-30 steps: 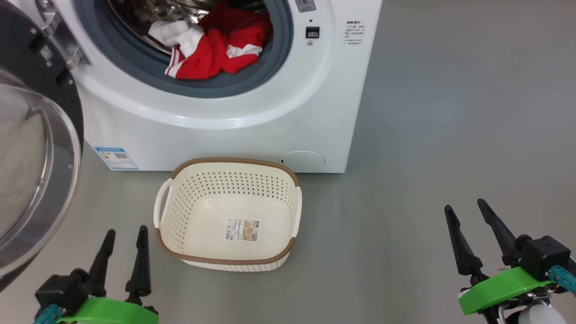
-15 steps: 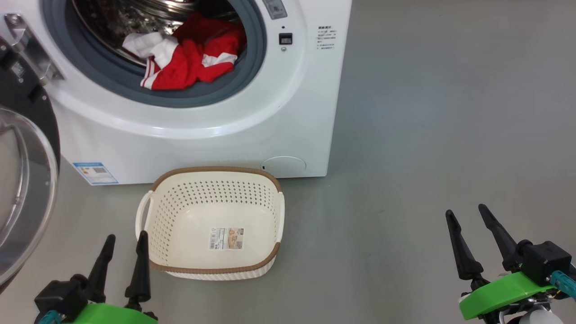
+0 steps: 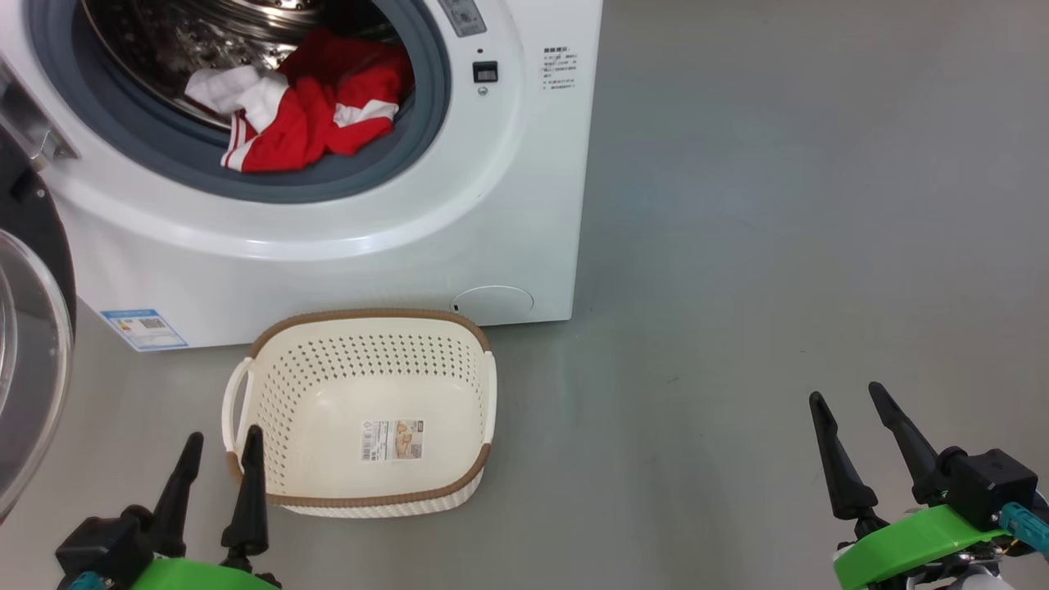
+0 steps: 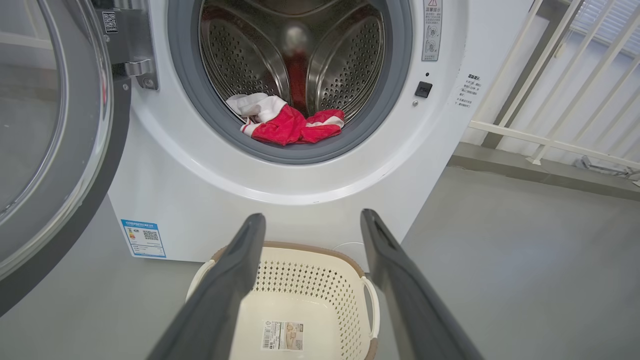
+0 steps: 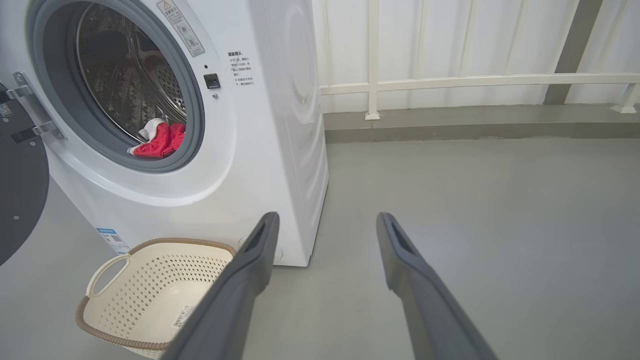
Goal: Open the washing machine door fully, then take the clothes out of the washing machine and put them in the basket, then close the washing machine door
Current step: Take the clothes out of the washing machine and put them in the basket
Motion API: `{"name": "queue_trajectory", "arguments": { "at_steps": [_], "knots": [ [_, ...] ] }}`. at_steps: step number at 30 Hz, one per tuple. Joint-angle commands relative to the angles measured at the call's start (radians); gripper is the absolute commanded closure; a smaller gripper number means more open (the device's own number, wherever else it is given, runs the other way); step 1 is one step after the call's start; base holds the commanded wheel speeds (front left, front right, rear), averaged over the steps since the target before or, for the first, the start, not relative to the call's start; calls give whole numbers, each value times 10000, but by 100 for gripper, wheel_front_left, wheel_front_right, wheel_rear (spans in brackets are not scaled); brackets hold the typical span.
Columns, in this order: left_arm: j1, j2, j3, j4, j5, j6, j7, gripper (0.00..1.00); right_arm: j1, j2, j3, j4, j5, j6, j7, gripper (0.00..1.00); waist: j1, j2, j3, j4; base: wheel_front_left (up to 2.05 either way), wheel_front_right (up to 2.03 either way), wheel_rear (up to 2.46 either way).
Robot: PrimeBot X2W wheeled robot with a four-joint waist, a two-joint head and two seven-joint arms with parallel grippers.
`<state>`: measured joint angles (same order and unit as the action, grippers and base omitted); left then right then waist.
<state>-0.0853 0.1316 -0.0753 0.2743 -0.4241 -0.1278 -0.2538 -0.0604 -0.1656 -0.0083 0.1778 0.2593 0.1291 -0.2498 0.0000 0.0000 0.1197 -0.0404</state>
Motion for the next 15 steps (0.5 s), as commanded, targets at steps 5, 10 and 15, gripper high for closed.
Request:
{"name": "queue_trajectory", "arguments": {
  "at_steps": [5,10,15],
  "knots": [
    [-156,250,361,-284,118,-29,-80,0,9,-45,153,-289,78,16,-120,0,0,0,0,-53,0,0,0],
    [-166,253,350,-312,150,-29,-80,0,17,-22,89,-302,76,16,-120,0,0,0,2,-41,0,0,0],
    [-163,244,371,-330,172,-29,-80,0,17,-19,49,-298,67,16,-120,0,0,0,-39,-24,0,0,0]
  ]
}}
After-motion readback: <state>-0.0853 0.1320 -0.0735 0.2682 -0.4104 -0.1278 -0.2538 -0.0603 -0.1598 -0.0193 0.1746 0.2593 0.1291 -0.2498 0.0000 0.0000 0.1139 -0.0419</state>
